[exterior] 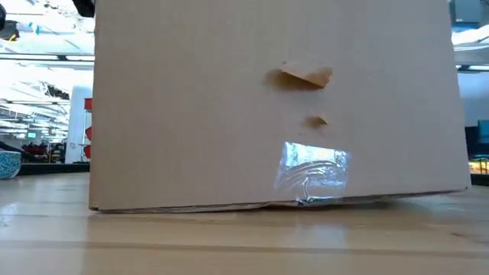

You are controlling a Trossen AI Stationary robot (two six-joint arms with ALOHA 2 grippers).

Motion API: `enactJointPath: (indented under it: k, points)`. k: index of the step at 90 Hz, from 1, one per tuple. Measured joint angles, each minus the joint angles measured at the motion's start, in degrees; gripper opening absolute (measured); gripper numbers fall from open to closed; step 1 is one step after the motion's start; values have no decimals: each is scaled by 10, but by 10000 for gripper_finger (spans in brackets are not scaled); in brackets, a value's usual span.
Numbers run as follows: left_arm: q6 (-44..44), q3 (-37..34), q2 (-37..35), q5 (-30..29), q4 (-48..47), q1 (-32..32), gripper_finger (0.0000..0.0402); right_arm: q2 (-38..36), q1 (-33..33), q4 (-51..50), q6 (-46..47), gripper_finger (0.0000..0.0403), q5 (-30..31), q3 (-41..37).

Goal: Wrap mug
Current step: Close the cardboard box

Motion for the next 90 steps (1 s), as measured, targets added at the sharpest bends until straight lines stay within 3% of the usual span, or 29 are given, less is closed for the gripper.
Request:
enactJointPath:
  k: [20, 53, 80, 90]
  points:
    - [58, 0, 0, 2, 56, 0, 0, 0, -1, 60, -133, 60, 116, 35]
    - [24, 0, 58, 36, 50, 47, 0, -1, -25, 266, -459, 60, 109, 42]
    - [4, 2, 90, 44, 55, 51, 0, -1, -16, 259, -454, 60, 127, 42]
    - [1, 2, 90, 45, 53, 51, 0, -1, -10, 263, -454, 58, 162, 42]
